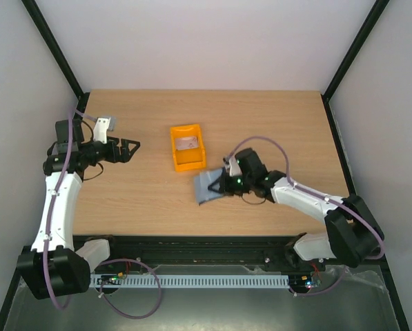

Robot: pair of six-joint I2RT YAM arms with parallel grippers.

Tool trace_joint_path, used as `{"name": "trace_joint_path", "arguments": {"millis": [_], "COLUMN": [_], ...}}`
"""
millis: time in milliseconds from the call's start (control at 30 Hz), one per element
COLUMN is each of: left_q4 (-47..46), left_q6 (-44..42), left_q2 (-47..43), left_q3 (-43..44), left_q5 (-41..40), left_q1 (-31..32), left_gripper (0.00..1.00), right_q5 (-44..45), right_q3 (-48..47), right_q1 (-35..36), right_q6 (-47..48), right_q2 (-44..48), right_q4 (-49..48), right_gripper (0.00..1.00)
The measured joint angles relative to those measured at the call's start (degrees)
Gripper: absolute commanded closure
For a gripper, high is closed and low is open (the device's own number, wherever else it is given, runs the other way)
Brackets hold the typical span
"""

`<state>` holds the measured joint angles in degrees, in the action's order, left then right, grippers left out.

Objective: Take the credit cards out of the card holder
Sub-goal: Place the card holder at the center of the board, then reset both arms

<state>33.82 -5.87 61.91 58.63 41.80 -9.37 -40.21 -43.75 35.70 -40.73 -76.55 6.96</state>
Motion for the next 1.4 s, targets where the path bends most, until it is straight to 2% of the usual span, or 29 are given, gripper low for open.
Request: {"name": "trace_joint_path", "arguments": {"millis": [33, 67, 167, 200, 333, 467, 567, 667, 767, 867, 1000, 1167, 1267, 1400], "left_q4": [-0.3, -0.5, -1.0, -1.2, -1.4, -1.8, -3.0, -5.2, -11.2, -21.6, -37.7, -57.9, -68.8, -78.3], "left_q6": [0.3, 0.4, 0.9, 1.0, 1.1, 1.6, 1.9, 1.9, 2.5, 4.7, 8.1, 10.4, 10.8, 10.6], "left_q2": [0.0, 0.0, 0.0, 0.0, 0.1, 0.5, 1.2, 2.9, 5.8, 7.6, 8.3, 8.3, 10.4, 15.0], "left_q3": [-0.2, -0.4, -0.5, -0.5, -0.5, -0.5, -0.7, -1.0, -2.8, -9.0, -21.9, -35.6, -40.8, -42.6], "left_q5": [-0.1, -0.1, -0.2, -0.3, -0.7, -1.9, -3.5, -6.5, -10.5, -15.8, -24.4, -29.7, -31.5, -34.7], "left_q1": [0.0, 0.0, 0.0, 0.0, 0.0, 0.0, -0.1, -0.3, -1.7, -3.9, -4.7, -3.0, -1.1, 2.2], "left_gripper": [0.01, 0.01, 0.01, 0.01, 0.01, 0.01, 0.01, 0.0, 0.0, 0.01, 0.01, 0.01, 0.01, 0.01], "right_q5": [-0.4, -0.9, 0.1, 1.4, 11.4, 24.7, 31.2, 33.9, 34.1, 36.7, 40.6, 45.4, 46.4, 44.2], "right_q3": [2.8, 5.0, 9.5, 9.6, 7.7, 3.1, -1.1, -2.7, 0.1, 5.8, 17.2, 31.2, 36.4, 38.2], "right_q1": [1.0, 1.6, 1.5, 0.6, -6.6, -14.7, -18.6, -24.9, -34.7, -40.5, -41.0, -41.0, -41.0, -41.1], "right_q6": [-2.5, -4.0, -7.9, -8.0, -5.2, -2.0, 0.0, 1.3, 1.9, 3.5, 9.2, 17.2, 20.1, 22.3], "right_q2": [0.0, 0.0, 0.1, 0.1, 3.0, 10.6, 14.3, 15.6, 15.6, 15.6, 16.1, 15.6, 9.7, -3.4], "right_q4": [-0.9, -1.7, -3.0, -1.7, 5.6, 13.0, 14.1, 11.3, 1.9, -9.9, -26.3, -44.7, -58.2, -74.3], "right_gripper": [0.76, 0.53, 0.06, 0.0, 0.01, 0.01, 0.01, 0.01, 0.01, 0.01, 0.01, 0.01, 0.01, 0.01]}}
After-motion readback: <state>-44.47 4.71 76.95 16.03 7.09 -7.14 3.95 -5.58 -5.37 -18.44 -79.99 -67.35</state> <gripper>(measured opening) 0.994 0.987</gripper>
